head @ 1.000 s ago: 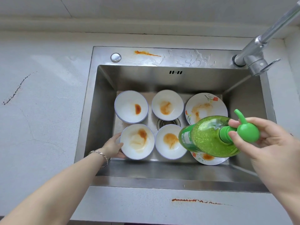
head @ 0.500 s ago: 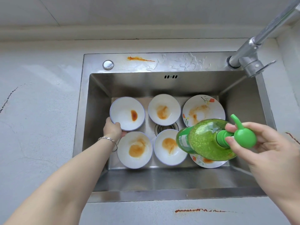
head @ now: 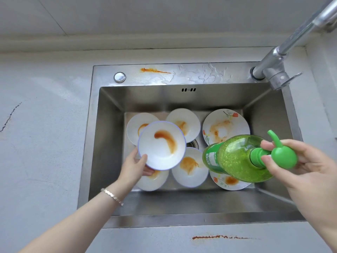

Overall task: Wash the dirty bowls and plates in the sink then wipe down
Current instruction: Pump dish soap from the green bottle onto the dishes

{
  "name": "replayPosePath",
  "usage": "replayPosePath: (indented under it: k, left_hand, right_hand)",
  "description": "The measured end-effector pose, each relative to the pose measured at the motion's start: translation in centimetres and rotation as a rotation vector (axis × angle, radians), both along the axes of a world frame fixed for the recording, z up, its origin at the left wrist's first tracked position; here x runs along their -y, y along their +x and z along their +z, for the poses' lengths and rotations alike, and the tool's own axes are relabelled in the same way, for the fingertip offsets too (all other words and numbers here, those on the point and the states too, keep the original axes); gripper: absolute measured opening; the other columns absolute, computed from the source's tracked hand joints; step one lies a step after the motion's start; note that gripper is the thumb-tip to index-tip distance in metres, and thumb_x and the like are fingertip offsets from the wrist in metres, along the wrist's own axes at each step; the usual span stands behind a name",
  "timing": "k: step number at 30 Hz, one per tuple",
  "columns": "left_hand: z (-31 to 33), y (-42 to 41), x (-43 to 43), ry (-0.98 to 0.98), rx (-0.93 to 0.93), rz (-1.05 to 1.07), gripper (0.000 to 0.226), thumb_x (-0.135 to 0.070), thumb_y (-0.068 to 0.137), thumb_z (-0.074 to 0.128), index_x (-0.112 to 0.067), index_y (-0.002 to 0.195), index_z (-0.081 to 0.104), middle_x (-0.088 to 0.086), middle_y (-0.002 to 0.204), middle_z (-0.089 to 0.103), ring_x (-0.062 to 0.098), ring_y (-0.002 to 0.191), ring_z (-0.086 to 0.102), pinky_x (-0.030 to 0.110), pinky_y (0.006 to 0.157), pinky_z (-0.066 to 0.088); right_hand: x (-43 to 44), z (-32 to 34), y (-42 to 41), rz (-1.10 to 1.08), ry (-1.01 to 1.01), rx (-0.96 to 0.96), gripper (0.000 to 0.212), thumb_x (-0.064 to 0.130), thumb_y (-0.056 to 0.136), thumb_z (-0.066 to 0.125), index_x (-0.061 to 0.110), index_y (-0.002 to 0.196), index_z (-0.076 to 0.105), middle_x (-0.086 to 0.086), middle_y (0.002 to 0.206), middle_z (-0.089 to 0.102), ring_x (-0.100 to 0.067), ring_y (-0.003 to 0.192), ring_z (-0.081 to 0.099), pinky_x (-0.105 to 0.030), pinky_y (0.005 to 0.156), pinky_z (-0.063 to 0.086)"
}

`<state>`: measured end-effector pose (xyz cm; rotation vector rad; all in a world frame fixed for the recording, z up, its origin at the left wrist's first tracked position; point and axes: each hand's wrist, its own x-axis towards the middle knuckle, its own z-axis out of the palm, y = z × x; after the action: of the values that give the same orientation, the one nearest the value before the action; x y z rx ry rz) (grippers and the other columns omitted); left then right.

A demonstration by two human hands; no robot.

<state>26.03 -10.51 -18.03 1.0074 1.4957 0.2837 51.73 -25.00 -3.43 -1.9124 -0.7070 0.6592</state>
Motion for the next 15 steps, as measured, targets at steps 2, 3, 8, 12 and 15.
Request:
replayPosePath:
  k: [2,3,8,12,15]
  left_hand:
    - [-0.7,0.6,1.6,-0.06,0.01,-0.06,0.038,-0.005,0.097,0.042,-0.017,0.133,0.04,0.013,0.056,0.062,0.014,0.041,0.061,0.023,0.045,0.054]
    - [-1.1,0.7,2.1,-0.084,0.0,-0.091,0.038,-0.006,0.097,0.042,-0.016,0.133,0.039,0.014,0.06,0.062,0.014,0.041,0.062,0.023,0.046,0.054]
    - [-3.2,0.3,3.4,-0.162,-0.079,-0.159,0.043,-0.009,0.096,0.044,-0.022,0.136,0.036,0.012,0.07,0.065,0.016,0.046,0.065,0.028,0.053,0.057]
    - [-3.7,-0.3,3.3,-0.218,-0.115,-0.165,0.041,-0.011,0.097,0.044,-0.024,0.134,0.033,0.013,0.077,0.064,0.018,0.049,0.065,0.035,0.061,0.058]
    - [-2.9,-0.1,3.0,-0.255,-0.147,-0.21,0.039,-0.021,0.098,0.045,-0.024,0.134,0.03,0.011,0.079,0.063,0.017,0.052,0.066,0.028,0.054,0.056]
  right_hand:
    - [0.2,0.3,0.1,-0.001,-0.006,-0.004,0.069,0.077,0.048,0.069,0.024,0.092,0.065,0.014,0.092,0.072,-0.012,0.085,0.067,-0.023,0.08,0.055]
    - [0.3,0.5,0.1,-0.003,-0.006,-0.007,0.069,0.077,0.047,0.07,0.024,0.091,0.065,0.014,0.091,0.072,-0.013,0.085,0.067,-0.02,0.076,0.055]
    - [0.7,1.4,0.4,-0.007,-0.006,-0.034,0.071,0.078,0.044,0.07,0.024,0.09,0.066,0.012,0.089,0.072,-0.015,0.081,0.066,-0.012,0.057,0.053]
    - [1.4,1.7,0.6,0.007,-0.005,-0.027,0.072,0.078,0.045,0.07,0.022,0.091,0.067,0.01,0.09,0.073,-0.014,0.083,0.066,-0.015,0.067,0.055]
    - [1.7,1.8,0.6,0.018,-0.007,-0.013,0.071,0.078,0.046,0.069,0.022,0.09,0.066,0.013,0.091,0.073,-0.009,0.083,0.067,-0.02,0.08,0.054]
